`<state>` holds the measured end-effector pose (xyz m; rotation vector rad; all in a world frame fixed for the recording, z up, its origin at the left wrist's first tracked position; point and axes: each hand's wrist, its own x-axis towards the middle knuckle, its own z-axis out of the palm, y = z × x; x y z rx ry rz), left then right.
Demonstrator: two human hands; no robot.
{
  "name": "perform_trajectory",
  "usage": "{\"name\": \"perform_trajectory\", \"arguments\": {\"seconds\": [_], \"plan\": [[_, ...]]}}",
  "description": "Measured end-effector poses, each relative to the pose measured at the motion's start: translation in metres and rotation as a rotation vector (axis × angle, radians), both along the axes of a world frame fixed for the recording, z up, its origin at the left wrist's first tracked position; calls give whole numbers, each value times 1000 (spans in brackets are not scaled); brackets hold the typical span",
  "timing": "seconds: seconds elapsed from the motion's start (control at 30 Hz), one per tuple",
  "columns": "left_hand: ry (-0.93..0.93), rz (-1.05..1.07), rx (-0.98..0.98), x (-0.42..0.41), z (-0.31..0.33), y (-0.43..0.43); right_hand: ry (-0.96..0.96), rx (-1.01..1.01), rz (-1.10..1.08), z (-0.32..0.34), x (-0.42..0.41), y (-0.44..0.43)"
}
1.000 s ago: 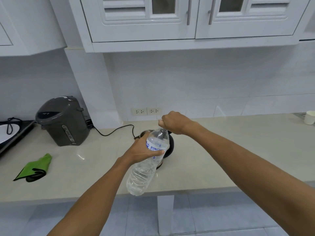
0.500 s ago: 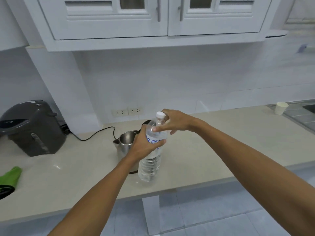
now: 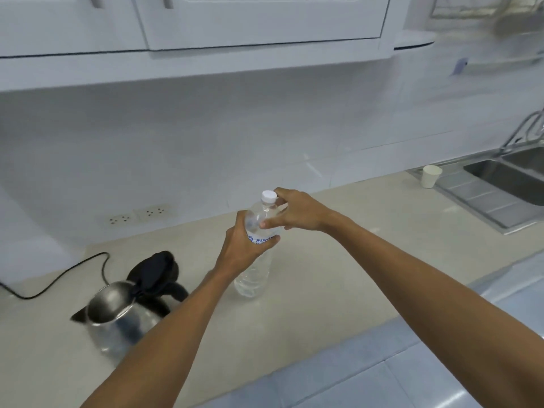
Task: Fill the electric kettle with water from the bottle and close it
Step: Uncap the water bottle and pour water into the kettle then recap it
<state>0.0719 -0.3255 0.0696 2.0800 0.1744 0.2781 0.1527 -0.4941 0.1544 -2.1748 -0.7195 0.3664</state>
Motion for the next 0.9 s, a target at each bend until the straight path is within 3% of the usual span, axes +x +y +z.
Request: {"name": "perform_trajectory", "arguments": {"seconds": [0.4,0.9], "plan": [[-14,112,-80,135,-34,-17,-118,-4,-21,-39,127,4],[41,204,-90,156,-72,-4,-132,55,6,-76,139,23]]}}
